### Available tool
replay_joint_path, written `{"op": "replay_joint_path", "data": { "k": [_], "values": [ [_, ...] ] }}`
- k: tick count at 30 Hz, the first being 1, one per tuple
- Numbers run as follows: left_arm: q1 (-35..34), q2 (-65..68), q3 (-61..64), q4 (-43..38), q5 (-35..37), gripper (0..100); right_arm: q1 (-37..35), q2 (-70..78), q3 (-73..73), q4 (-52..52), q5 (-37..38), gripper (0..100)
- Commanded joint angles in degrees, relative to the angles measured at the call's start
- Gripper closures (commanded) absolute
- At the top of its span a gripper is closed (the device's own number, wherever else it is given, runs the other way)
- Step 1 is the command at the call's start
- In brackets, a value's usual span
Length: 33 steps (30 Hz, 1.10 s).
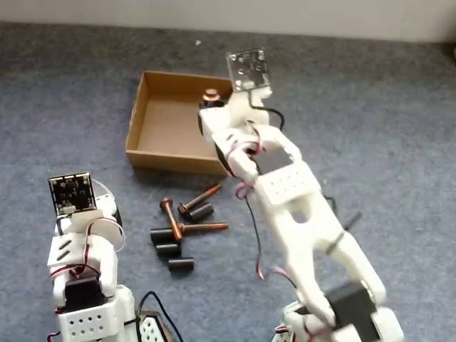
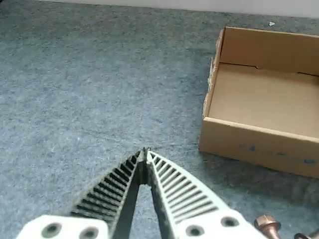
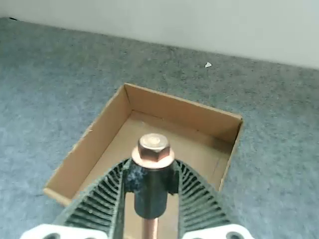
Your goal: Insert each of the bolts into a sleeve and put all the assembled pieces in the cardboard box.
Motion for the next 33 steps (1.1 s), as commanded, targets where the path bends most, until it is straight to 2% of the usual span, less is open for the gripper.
{"op": "replay_joint_path", "data": {
  "k": [1, 6, 8, 13, 18, 21, 26, 30, 33],
  "values": [
    [-0.75, -0.48, -0.04, -1.76, -0.53, 99, 0.66, 6.81, -5.76, -8.57, -0.26, 99.5],
    [-0.84, -0.48, -0.04, -1.76, -0.53, 99, 1.01, 16.31, -9.10, -11.03, -0.35, 99.5],
    [-0.84, -0.48, -0.04, -1.76, -0.53, 99, 1.01, 18.42, -11.12, -8.04, -0.62, 97.8],
    [-0.84, -0.48, -0.04, -1.76, -0.53, 99, 0.75, 20.62, -16.31, 1.63, -0.70, 85.3],
    [-0.84, -0.48, 0.04, -1.76, -0.53, 99, 0.75, 20.35, -21.05, 9.63, -0.70, 84.9],
    [-0.84, -0.48, 0.31, -1.85, -0.62, 99, 0.57, 20.35, -24.92, 18.86, -0.70, 84.9],
    [-0.84, -0.48, 0.31, -1.85, -0.62, 99, -1.10, 20.35, -32.48, 40.48, -0.97, 84.9],
    [-0.84, -0.48, 0.31, -1.85, -0.62, 99, -3.74, 20.44, -37.41, 54.99, -10.64, 84.9],
    [-0.84, -0.48, 0.22, -1.93, -0.62, 99, -6.37, 20.44, -38.81, 61.93, -16.70, 84.9]
  ]
}}
